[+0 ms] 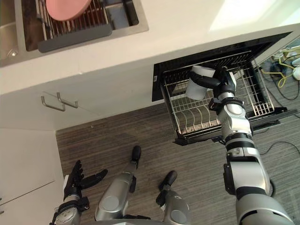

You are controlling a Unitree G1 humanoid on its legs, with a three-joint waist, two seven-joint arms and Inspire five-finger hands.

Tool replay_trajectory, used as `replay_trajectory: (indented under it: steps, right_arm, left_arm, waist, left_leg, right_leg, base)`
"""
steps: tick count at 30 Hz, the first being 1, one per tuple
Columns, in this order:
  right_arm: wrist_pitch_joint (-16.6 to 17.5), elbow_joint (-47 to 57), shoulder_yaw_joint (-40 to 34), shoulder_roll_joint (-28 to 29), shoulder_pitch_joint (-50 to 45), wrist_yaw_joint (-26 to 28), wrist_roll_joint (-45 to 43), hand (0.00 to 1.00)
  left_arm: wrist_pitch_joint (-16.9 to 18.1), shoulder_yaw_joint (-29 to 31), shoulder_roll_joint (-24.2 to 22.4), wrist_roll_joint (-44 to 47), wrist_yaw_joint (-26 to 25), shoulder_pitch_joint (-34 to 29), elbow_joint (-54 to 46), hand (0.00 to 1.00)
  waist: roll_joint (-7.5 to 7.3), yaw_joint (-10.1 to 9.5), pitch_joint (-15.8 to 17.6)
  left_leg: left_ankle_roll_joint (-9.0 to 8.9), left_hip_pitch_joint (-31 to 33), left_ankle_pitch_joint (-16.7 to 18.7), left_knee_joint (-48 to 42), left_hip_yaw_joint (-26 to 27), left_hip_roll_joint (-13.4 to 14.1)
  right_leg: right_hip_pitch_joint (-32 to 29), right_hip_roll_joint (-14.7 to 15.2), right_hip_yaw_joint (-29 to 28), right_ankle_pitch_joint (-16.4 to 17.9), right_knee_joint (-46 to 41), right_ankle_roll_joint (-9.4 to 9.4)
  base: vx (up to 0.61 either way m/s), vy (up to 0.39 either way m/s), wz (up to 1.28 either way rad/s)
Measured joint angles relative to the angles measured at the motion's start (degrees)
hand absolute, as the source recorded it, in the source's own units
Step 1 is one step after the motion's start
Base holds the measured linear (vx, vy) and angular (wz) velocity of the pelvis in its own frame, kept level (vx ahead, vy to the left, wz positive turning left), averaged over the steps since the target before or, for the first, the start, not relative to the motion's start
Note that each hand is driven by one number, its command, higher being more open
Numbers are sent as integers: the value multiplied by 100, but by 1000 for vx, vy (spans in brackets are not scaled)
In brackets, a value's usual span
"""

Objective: Walk over to the sink, pick up the cup, carry it to the dishwasher, place the cup inside the dishwasher, then close the dishwasher door

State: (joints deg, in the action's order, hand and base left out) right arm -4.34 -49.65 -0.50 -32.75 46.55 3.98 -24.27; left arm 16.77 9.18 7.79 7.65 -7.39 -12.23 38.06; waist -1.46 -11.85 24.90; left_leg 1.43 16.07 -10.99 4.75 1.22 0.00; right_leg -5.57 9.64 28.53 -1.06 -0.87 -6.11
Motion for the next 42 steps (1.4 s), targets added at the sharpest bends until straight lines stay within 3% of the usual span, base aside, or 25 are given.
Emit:
replay_trajectory:
  steps: [4, 20, 21, 34, 39, 42]
  right_arm:
    - [-248, -202, 116, -24, 44, 270, 145, 0]
    - [-228, -1058, 351, -132, 728, 611, 822, 0]
    - [-225, -1058, 365, -132, 756, 616, 822, 100]
    - [-232, -1037, 553, -131, 965, 694, 817, 100]
    - [-238, -797, 500, -132, 728, 665, 783, 100]
    - [-236, -258, 453, -131, 268, 623, 740, 100]
  left_arm:
    - [-9, 151, 0, -33, 4, -1, 101, 100]
    - [15, -433, -4, -50, 182, 14, 14, 100]
    - [-2, -444, -3, -49, 182, 14, -4, 100]
    - [-171, -488, -4, 21, 257, 28, -72, 100]
    - [-197, -479, -1, 11, 257, 27, -146, 100]
    - [-197, -376, 5, -99, 243, -1, -134, 100]
  waist:
    - [16, -61, 96]
    - [270, -125, 248]
    - [270, -126, 248]
    - [274, -223, 248]
    - [265, -226, 244]
    - [179, -218, 182]
  left_leg:
    - [-4, 144, -34, -1, -37, 3]
    - [-32, 394, -97, -18, -294, -9]
    - [-33, 394, -96, -22, -303, -9]
    - [-63, 234, -88, -48, -339, 8]
    - [-94, -47, -81, 6, -326, 48]
    - [-144, -217, -43, 12, -275, 98]
  right_leg:
    - [-135, -5, 38, 20, -24, 27]
    - [-443, 109, 282, 416, -530, 32]
    - [-444, 112, 287, 428, -547, 28]
    - [-273, 104, 323, 495, -602, 36]
    - [19, 35, 312, 488, -498, 36]
    - [224, -43, 274, 445, -345, 40]
  base:
    - [9, 8, 4]
    - [43, 4, 8]
    - [33, 3, 7]
    - [3, 1, 1]
    - [1, -4, -1]
    - [8, -28, -8]
